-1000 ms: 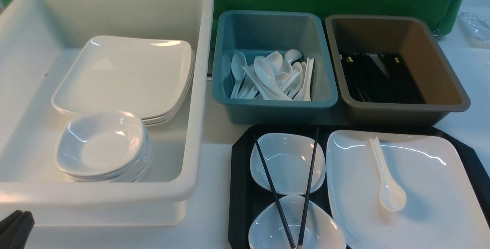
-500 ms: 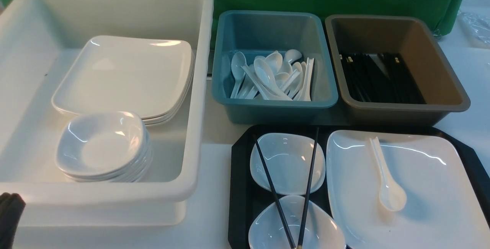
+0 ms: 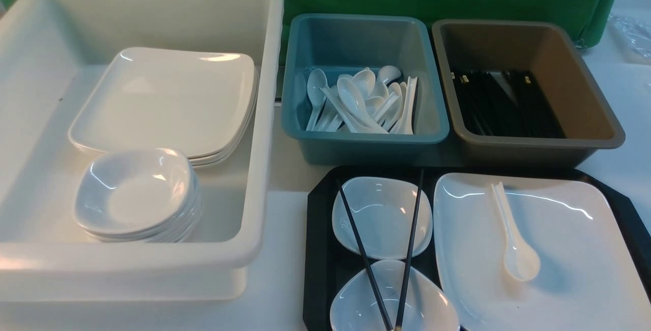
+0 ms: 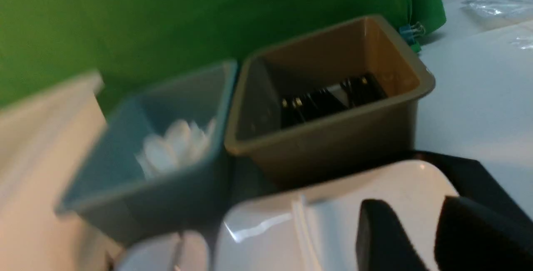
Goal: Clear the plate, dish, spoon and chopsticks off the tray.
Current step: Use the right arm to grab a pair of chopsticks from the plate
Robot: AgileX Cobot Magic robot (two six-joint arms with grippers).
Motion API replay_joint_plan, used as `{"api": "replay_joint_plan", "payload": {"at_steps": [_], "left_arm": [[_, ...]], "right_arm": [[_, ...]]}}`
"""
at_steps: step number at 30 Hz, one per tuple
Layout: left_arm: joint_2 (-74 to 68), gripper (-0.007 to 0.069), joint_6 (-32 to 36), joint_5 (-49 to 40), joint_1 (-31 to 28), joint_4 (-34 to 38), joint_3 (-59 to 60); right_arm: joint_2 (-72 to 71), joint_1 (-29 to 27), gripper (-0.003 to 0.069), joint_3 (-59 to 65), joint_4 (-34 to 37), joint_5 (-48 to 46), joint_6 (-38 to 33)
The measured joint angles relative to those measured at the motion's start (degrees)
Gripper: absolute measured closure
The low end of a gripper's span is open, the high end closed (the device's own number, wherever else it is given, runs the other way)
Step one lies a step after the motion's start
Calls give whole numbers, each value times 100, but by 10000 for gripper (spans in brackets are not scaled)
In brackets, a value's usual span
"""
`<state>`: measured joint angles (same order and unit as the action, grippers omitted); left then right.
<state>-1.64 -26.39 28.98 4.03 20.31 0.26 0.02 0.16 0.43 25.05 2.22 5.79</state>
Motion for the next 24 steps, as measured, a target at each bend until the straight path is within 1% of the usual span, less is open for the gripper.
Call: {"api": "replay_joint_plan", "payload": {"at_steps": [1,2,3,5,6,7,9,10,11,14,15,16,19,20,22,24], "left_arm": [[0,608,-62,68,0,-39,0],[0,608,-330,328,0,-235,-24],[0,608,-637,378,0,-551,-213],[2,608,-765,218,0,-764,-467],[-10,608,-845,-206,0,-1011,-919],[-11,608,-849,-271,0,-1087,-982],[-216,608,-913,-1387,0,-1628,-1938],[-287,608,-918,-1548,0,-1693,-2069],[-391,608,-924,-1896,0,-1847,-2325],[-873,608,-887,-3240,0,-2067,-3191],[-995,608,-818,-3543,0,-2075,-3361],[-1334,608,-527,-4346,0,-2071,-3772],[-1923,608,275,-5606,0,-1949,-4306],[-2116,608,512,-5962,0,-1883,-4430],[-2427,608,1013,-6431,0,-1712,-4574],[-2679,608,1312,-6683,0,-1517,-4619]], "right_arm": [[0,0,419,0,0,44,94],[0,0,419,0,70,251,502],[0,0,419,0,124,552,963],[0,0,419,0,130,667,1165],[0,0,419,0,142,771,1309],[0,0,419,0,142,781,1319],[0,0,419,0,154,836,1417],[0,0,419,0,154,841,1427],[0,0,419,0,154,871,1455],[0,0,419,0,166,1123,1692],[0,0,419,-9,166,1145,1788],[-2,1,419,-98,85,999,1879],[75,51,419,-823,-449,117,1890],[204,94,419,-1193,-607,-304,1818],[614,206,419,-1972,-772,-1106,1481],[1229,340,419,-2663,-817,-2119,994]]}}
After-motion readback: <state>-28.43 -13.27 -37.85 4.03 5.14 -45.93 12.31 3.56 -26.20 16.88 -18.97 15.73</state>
